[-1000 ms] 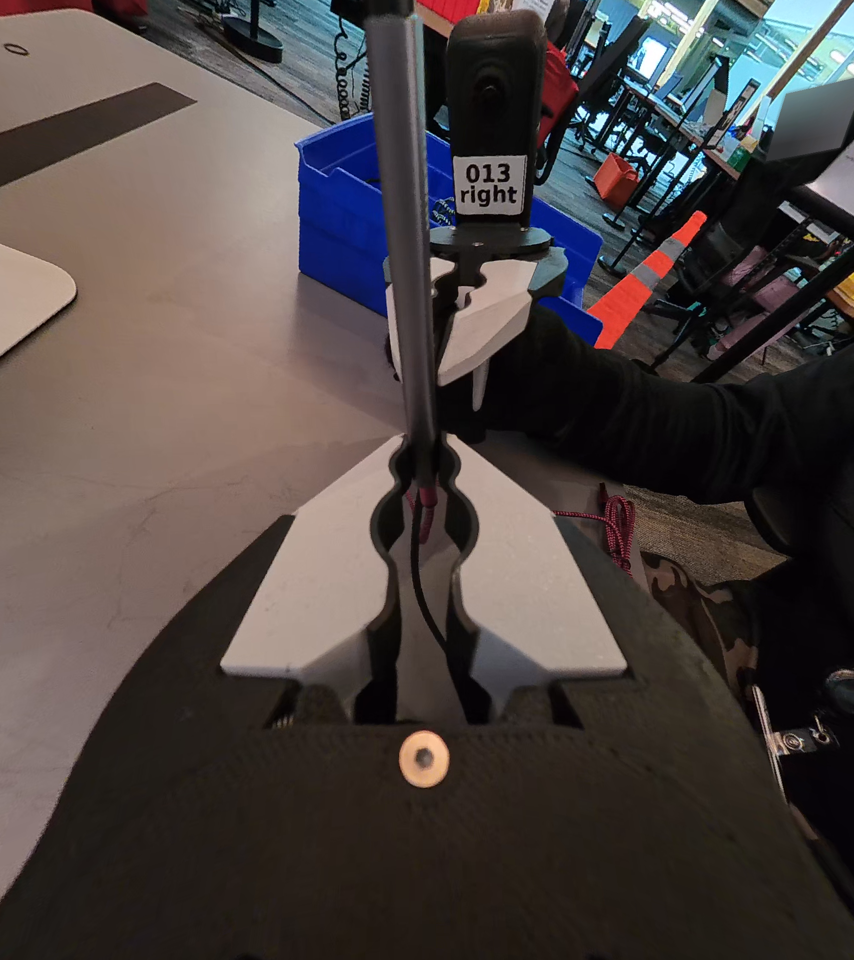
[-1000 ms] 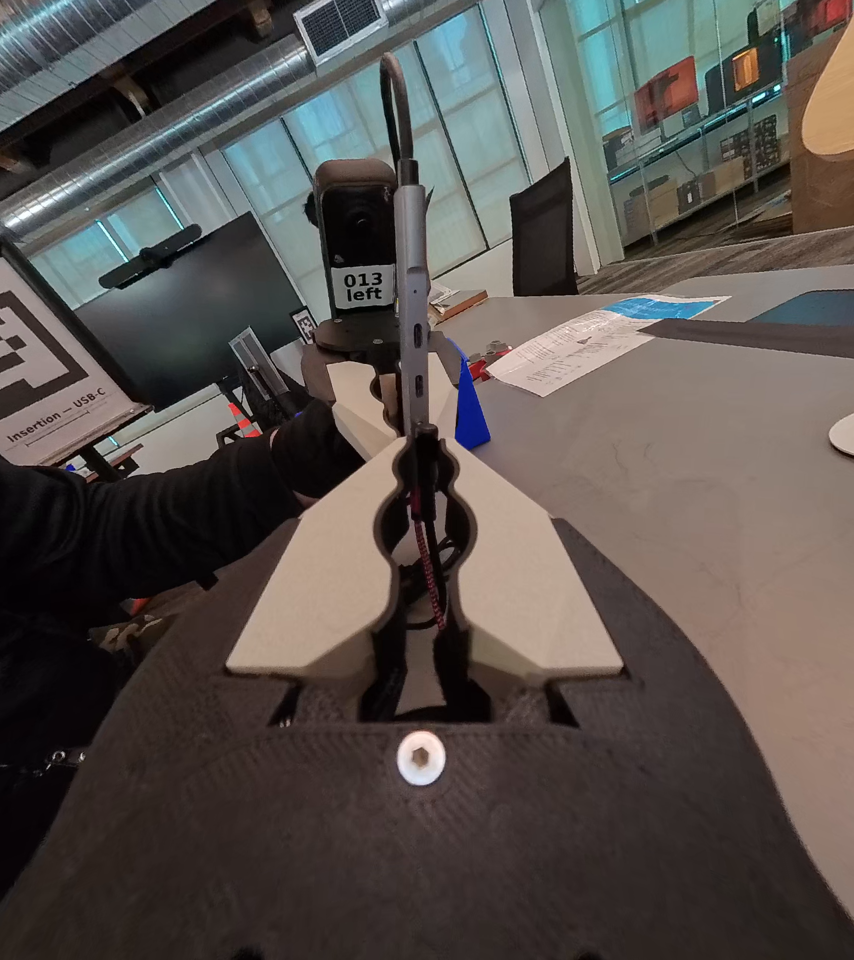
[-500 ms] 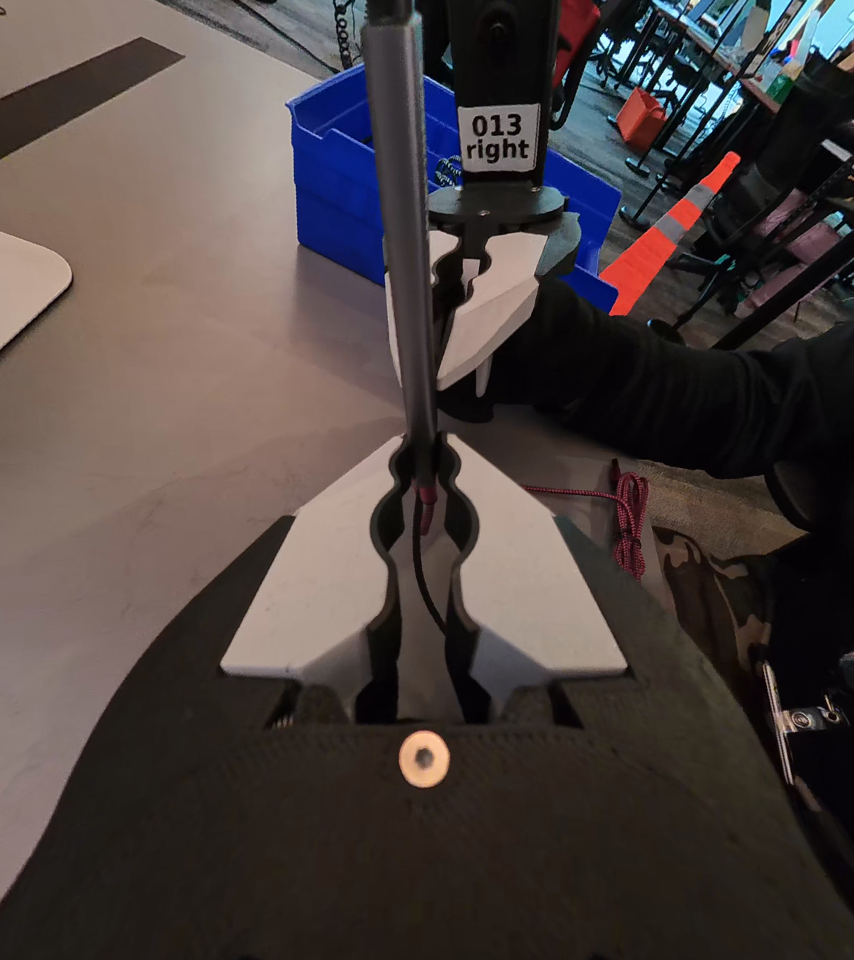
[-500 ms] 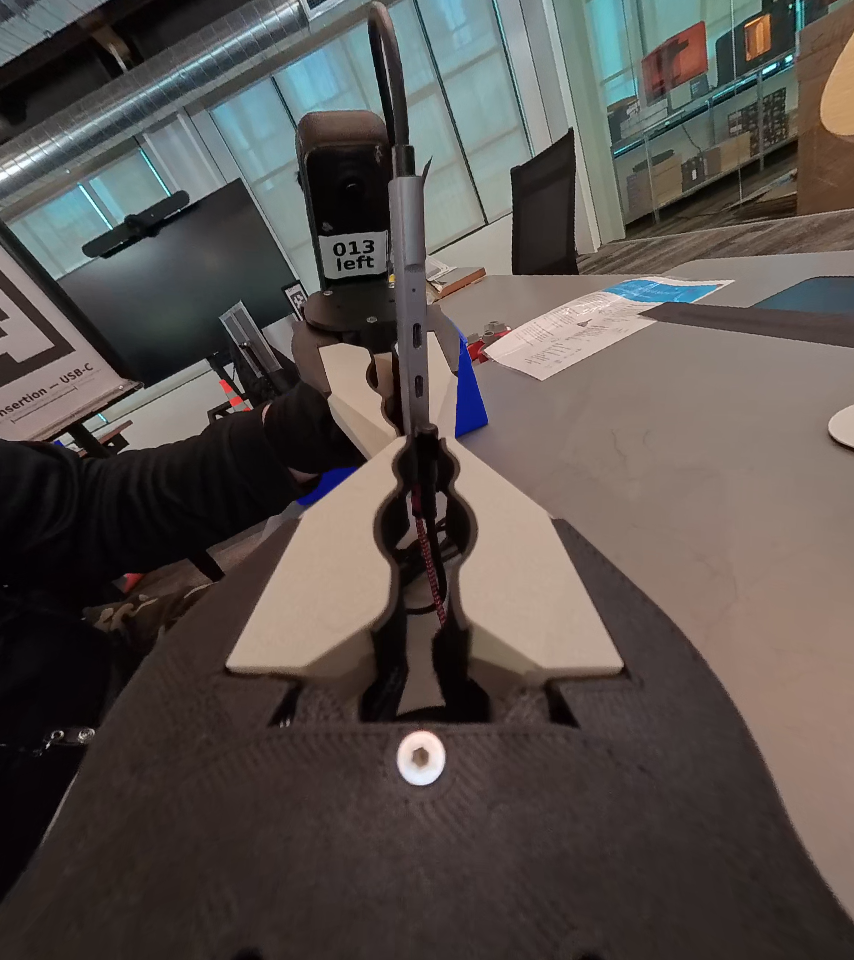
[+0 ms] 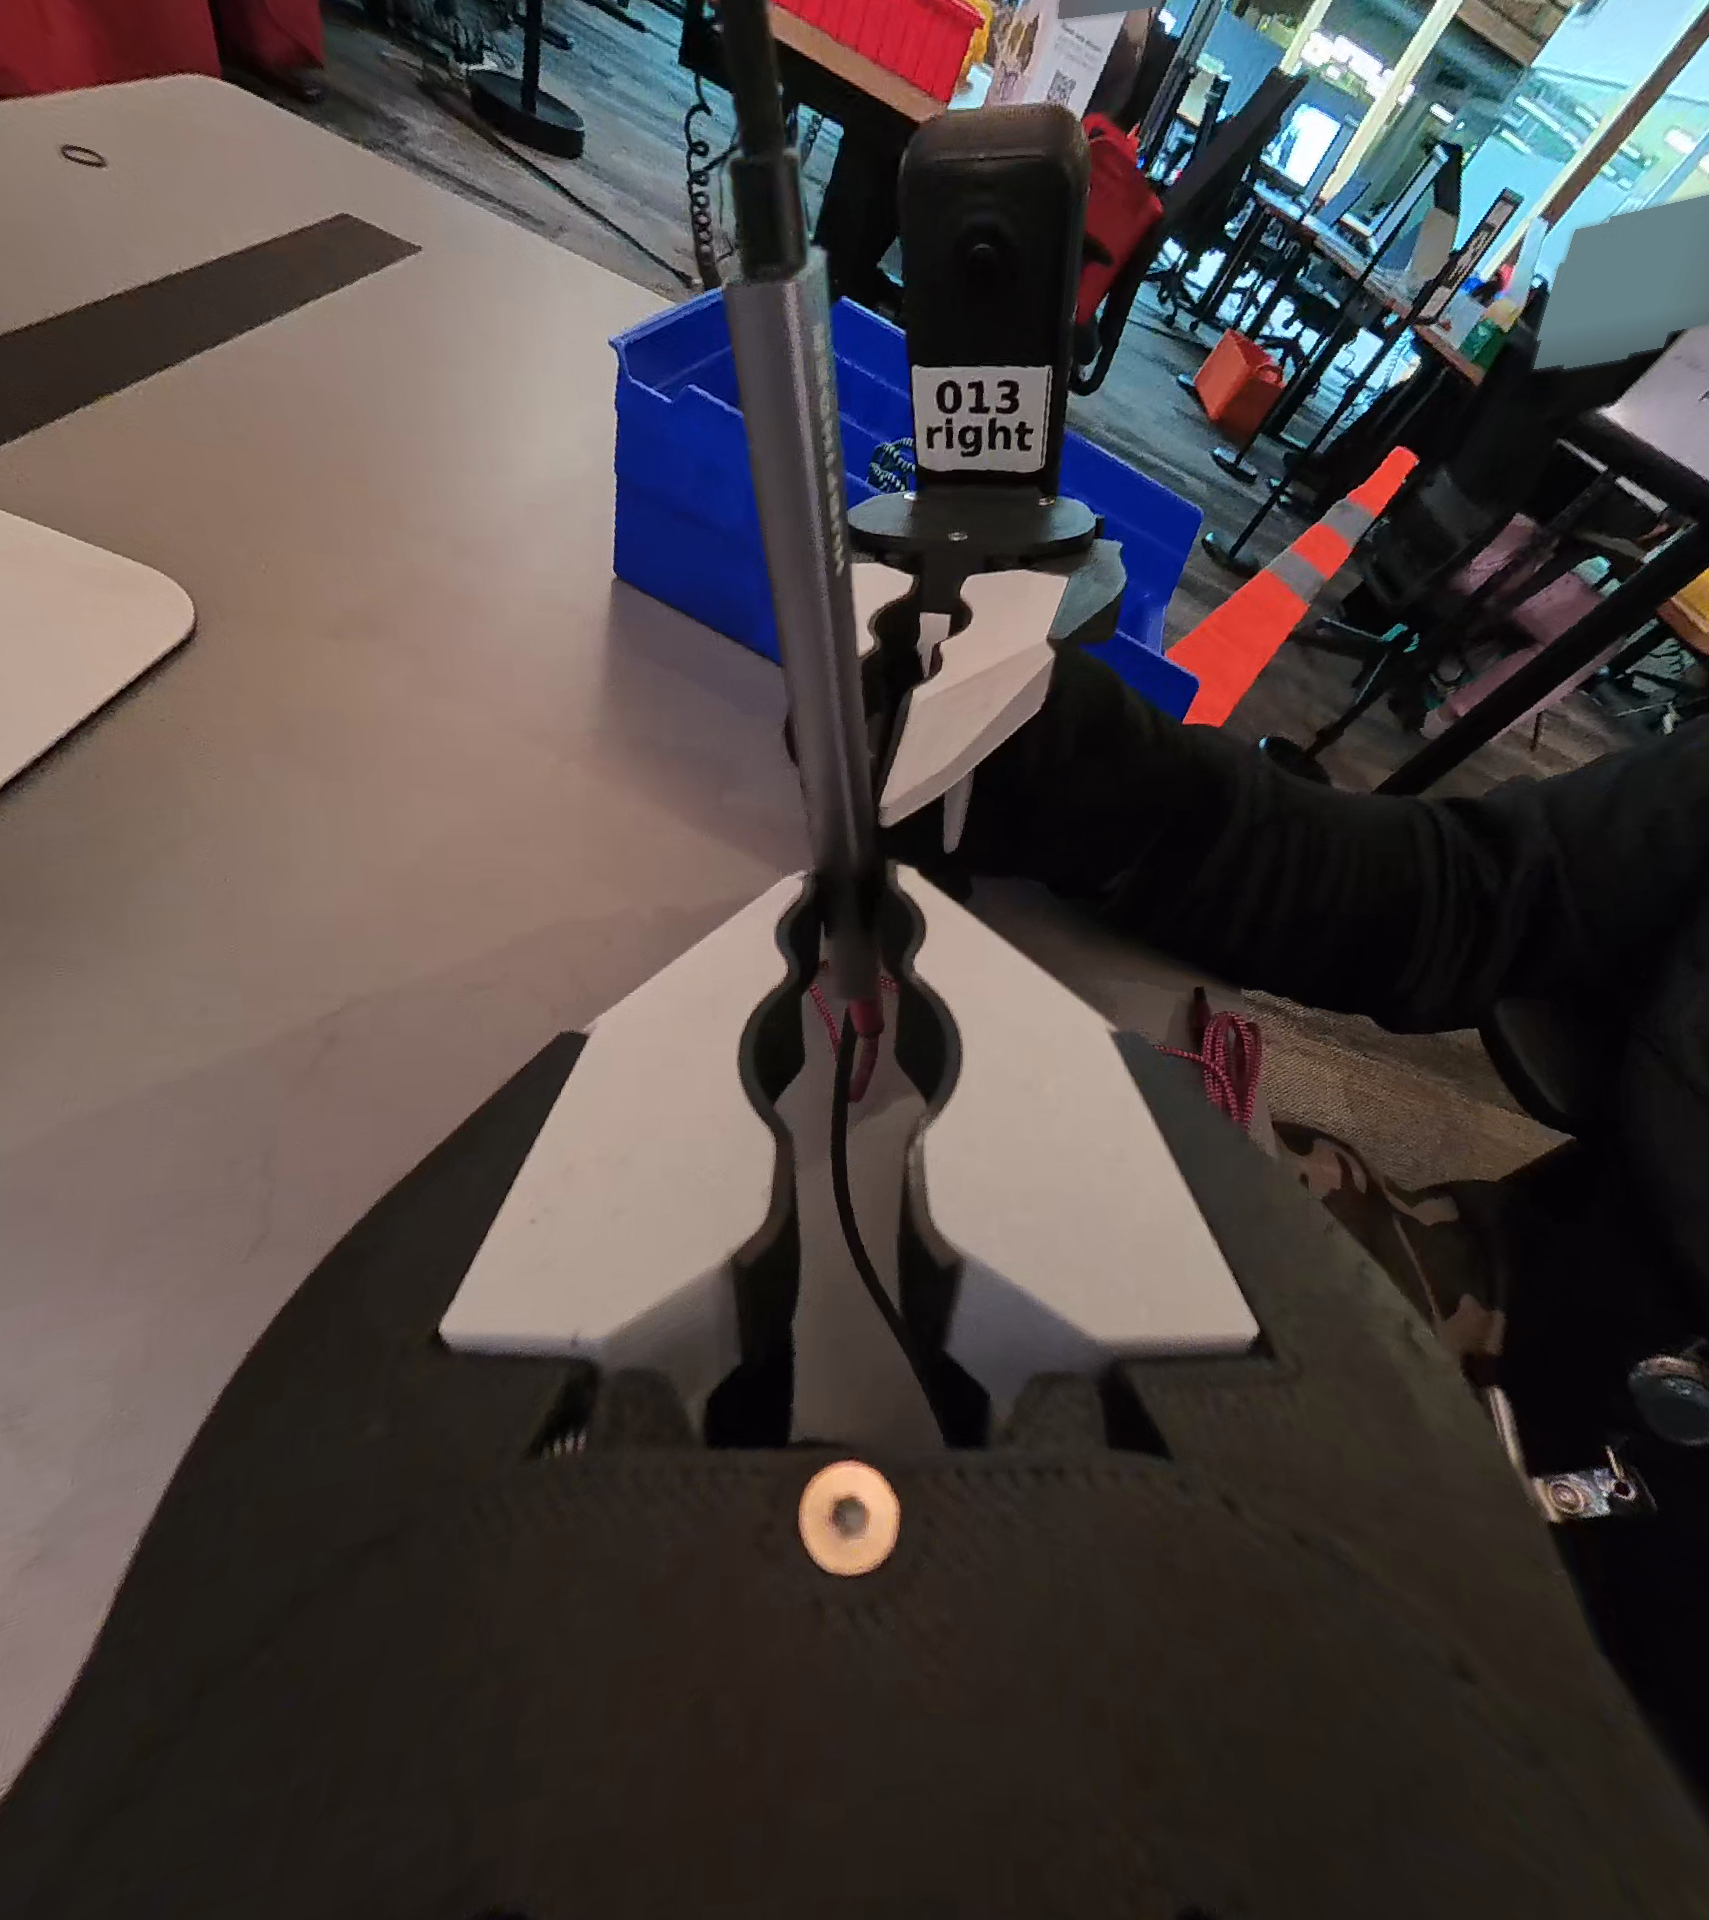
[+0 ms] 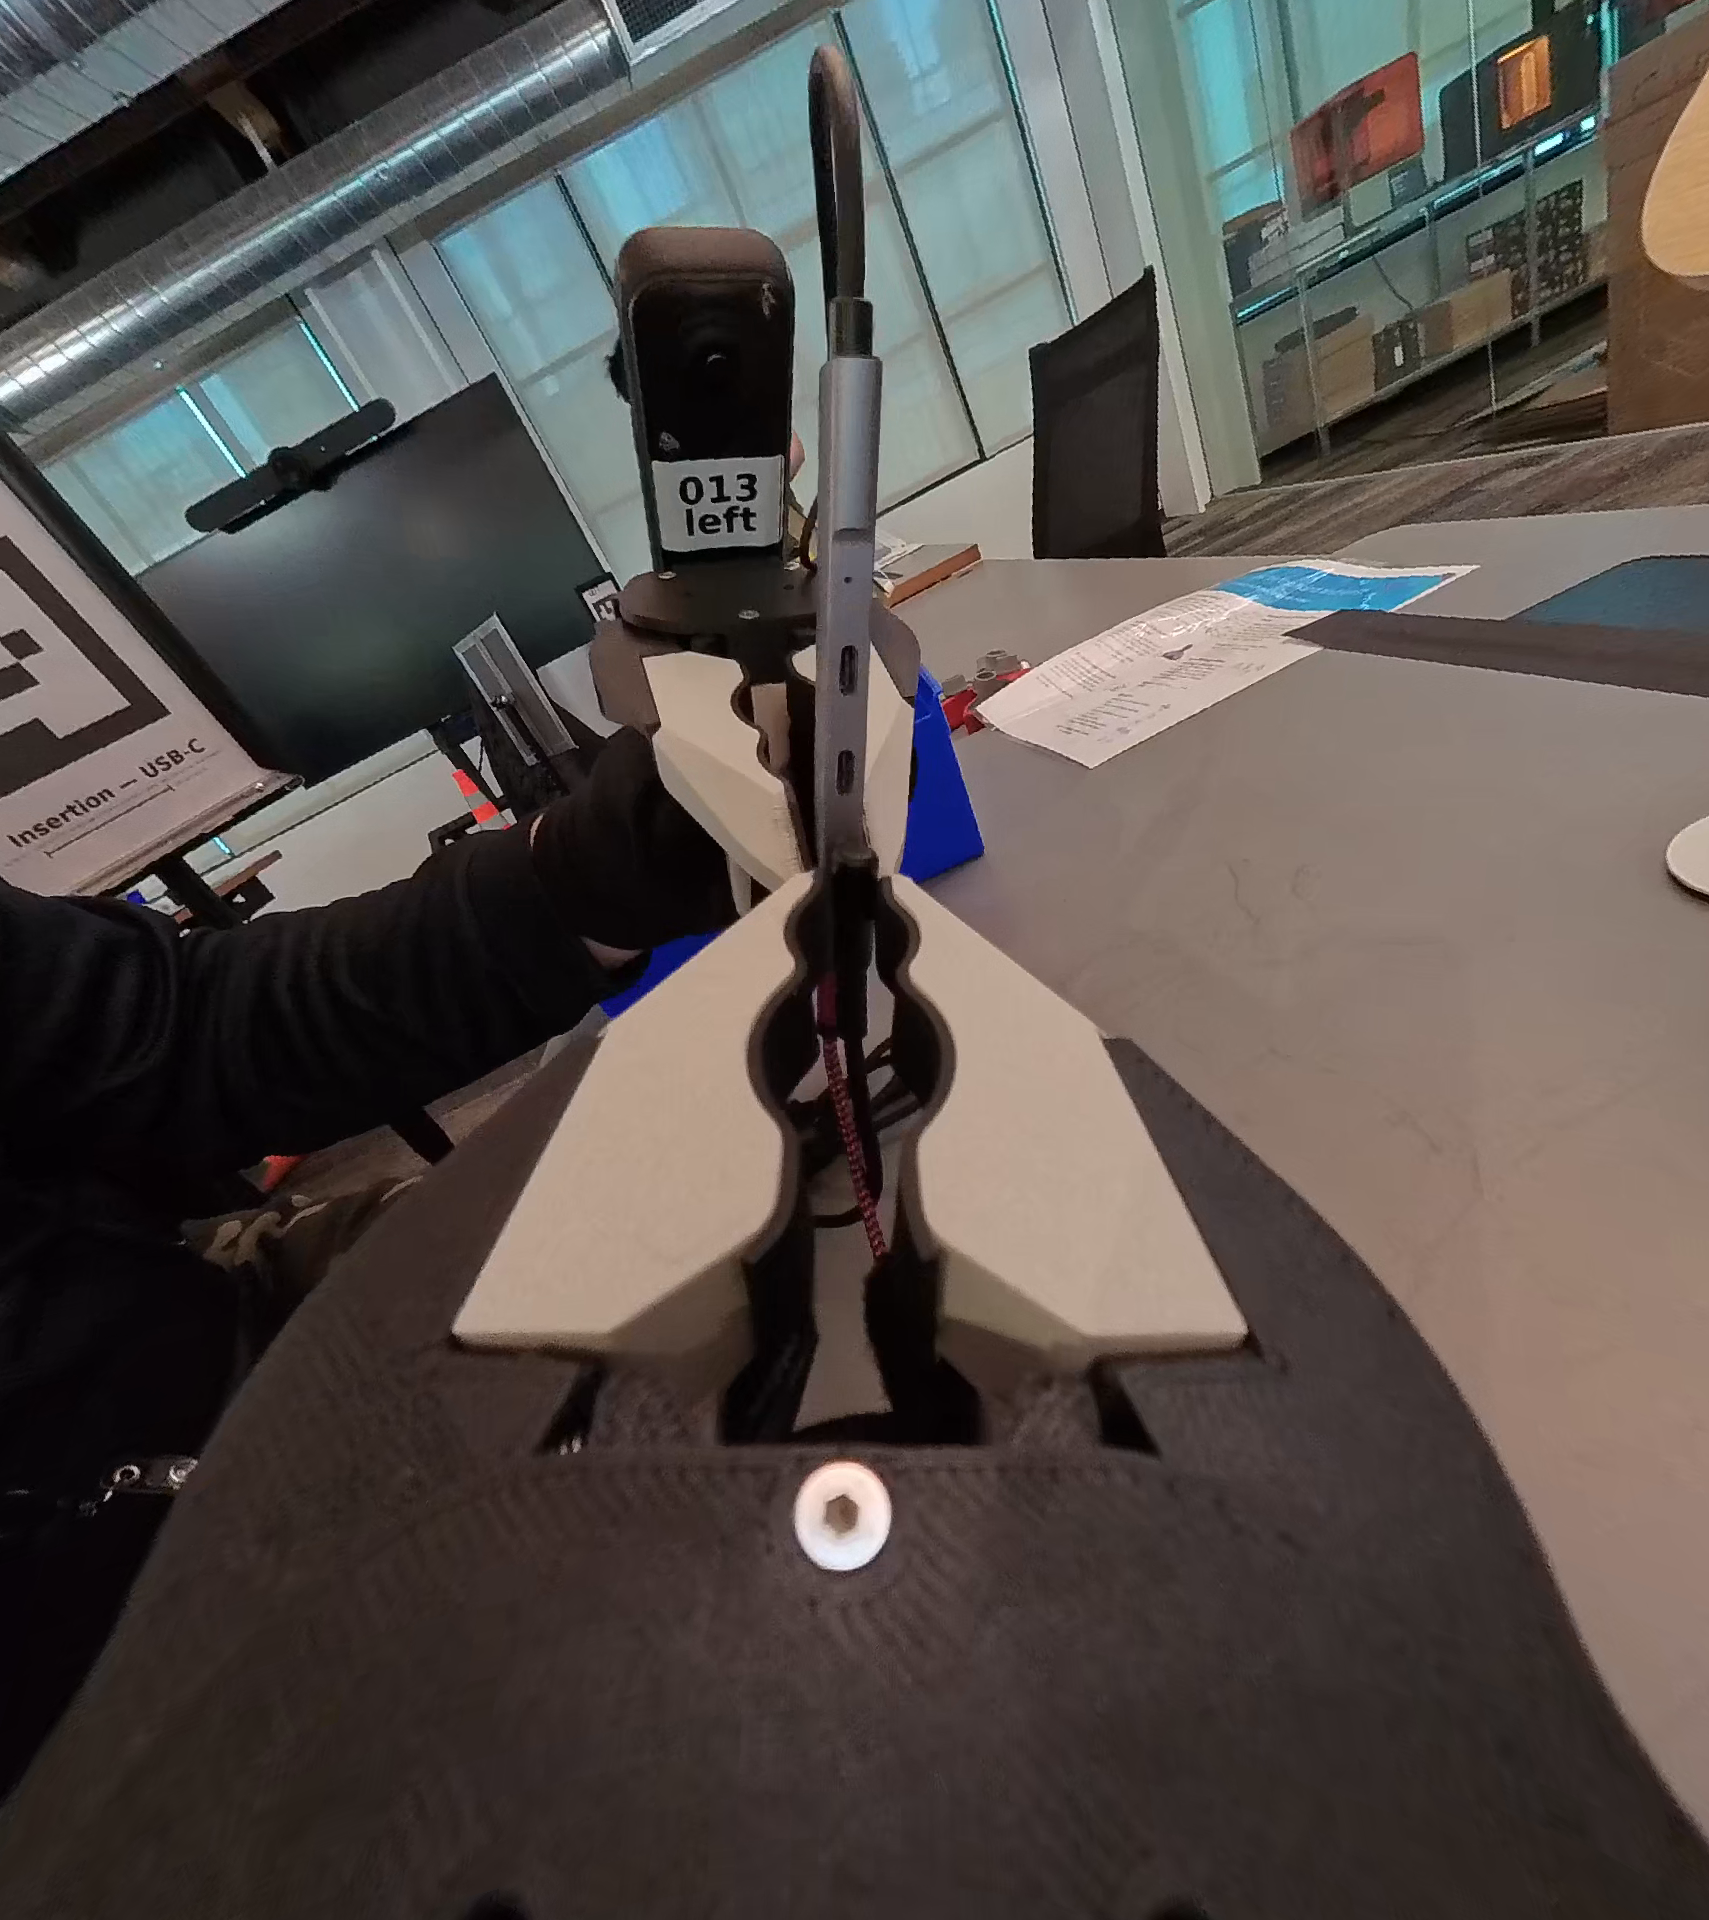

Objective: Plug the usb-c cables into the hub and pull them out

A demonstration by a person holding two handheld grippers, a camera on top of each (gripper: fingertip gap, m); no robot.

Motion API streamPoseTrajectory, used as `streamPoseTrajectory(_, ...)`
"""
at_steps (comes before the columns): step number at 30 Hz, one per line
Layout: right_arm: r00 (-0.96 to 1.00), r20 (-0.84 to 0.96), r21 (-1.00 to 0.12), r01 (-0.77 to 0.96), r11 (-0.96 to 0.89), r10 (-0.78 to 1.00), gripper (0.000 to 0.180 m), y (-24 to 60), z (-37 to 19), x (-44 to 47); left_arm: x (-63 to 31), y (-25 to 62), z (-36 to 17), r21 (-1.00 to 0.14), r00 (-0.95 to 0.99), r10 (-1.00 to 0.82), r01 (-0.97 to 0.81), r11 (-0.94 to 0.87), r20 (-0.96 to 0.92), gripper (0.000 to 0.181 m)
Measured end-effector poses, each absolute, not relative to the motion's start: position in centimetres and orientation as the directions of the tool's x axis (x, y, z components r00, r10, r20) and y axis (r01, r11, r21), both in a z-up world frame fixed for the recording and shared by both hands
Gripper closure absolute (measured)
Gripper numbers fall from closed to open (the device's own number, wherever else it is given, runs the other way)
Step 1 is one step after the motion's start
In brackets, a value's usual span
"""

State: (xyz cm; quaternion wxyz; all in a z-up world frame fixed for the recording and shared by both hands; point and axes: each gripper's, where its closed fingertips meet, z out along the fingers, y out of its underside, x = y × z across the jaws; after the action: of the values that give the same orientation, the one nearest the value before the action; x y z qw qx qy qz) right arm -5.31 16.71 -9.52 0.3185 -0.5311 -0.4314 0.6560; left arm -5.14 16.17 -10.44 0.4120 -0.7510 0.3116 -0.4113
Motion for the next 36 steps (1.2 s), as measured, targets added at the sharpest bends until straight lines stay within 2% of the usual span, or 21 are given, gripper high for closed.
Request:
streamPoseTrajectory(14,-0.217,-0.412,-0.911,0.089,-0.402,0.885,0.175,16.5,-10.2,-5.3,-4.9,15.8,-11.3,-0.848,0.480,-0.822,-0.253,-0.465,0.307,0.174)
streamPoseTrajectory(21,-0.198,-0.384,-0.920,0.160,-0.357,0.902,0.175,15.9,-11.4,-5.9,-4.4,15.3,-13.9,-0.790,0.495,-0.825,-0.375,-0.485,0.272,0.174)
streamPoseTrajectory(26,-0.177,-0.379,-0.922,0.160,-0.354,0.908,0.173,16.1,-11.6,-6.4,-5.2,15.5,-14.2,-0.787,0.531,-0.781,-0.302,-0.538,0.329,0.173)
streamPoseTrajectory(29,-0.137,-0.396,-0.913,0.163,-0.374,0.908,0.154,17.1,-12.0,-6.2,-6.4,15.6,-14.9,-0.769,0.583,-0.717,-0.229,-0.597,0.383,0.173)
streamPoseTrajectory(36,-0.061,-0.437,-0.897,0.103,-0.429,0.898,0.161,19.6,-11.8,-5.0,-11.1,16.3,-17.3,-0.650,0.659,-0.464,0.048,-0.759,0.591,0.171)
